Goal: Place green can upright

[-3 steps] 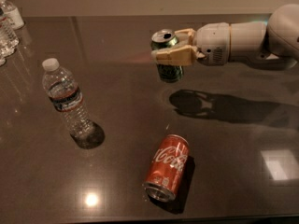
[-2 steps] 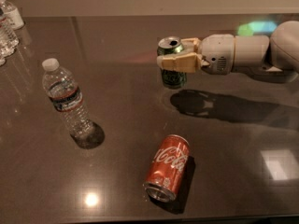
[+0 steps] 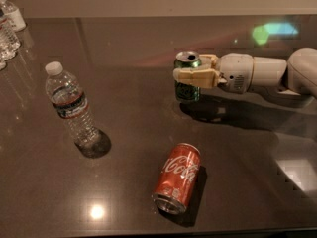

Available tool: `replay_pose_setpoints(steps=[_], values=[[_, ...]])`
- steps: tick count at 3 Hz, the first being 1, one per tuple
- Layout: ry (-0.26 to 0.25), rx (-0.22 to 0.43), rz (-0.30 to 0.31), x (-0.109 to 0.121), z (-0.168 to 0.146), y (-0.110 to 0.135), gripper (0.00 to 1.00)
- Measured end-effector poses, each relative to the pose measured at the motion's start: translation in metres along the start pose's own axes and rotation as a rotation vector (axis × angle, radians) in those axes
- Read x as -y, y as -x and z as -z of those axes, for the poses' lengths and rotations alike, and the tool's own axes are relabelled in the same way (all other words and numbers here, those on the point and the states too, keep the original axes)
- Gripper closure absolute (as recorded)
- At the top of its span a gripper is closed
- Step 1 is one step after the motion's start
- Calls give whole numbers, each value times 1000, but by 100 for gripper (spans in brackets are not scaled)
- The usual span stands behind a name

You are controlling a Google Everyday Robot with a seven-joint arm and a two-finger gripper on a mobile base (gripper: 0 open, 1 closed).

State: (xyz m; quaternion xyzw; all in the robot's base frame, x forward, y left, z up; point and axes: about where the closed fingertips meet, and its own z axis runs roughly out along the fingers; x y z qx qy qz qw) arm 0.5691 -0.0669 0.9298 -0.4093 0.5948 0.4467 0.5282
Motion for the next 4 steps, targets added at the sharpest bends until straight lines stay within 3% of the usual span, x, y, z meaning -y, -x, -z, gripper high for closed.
replay_pose_setpoints(steps=[1,4], values=[[0,35,12,2,3,-7,84],[-22,47,17,5,4,-19,14]])
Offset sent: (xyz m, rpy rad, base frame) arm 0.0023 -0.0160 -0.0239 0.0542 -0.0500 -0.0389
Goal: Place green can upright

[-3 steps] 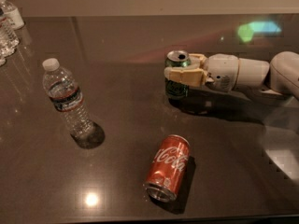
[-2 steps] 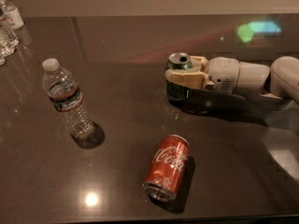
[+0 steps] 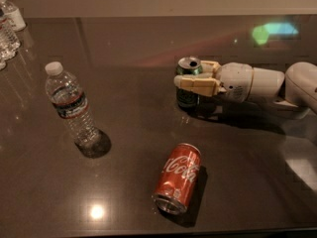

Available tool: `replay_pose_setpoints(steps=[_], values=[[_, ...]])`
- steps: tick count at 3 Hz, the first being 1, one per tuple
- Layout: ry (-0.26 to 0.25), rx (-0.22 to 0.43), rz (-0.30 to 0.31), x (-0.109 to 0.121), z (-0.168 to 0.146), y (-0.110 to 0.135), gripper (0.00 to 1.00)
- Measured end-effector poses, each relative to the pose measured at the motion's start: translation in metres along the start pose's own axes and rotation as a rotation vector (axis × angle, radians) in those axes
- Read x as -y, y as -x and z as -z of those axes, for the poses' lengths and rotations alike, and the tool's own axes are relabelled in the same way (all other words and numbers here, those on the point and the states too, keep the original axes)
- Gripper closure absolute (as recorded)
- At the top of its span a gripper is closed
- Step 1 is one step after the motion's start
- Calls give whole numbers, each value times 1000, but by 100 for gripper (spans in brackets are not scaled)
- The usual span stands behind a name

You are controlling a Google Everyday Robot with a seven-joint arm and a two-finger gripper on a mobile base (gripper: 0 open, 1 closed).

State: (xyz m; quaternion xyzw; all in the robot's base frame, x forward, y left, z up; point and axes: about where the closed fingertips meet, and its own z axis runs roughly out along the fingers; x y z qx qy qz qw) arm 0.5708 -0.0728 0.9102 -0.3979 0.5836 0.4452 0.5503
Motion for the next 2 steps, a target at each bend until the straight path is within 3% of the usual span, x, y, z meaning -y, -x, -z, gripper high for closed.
replay_pose_setpoints(steps=[1,2], values=[[5,0,1,-1,-2,1,0],[5,0,1,-1,-2,1,0]])
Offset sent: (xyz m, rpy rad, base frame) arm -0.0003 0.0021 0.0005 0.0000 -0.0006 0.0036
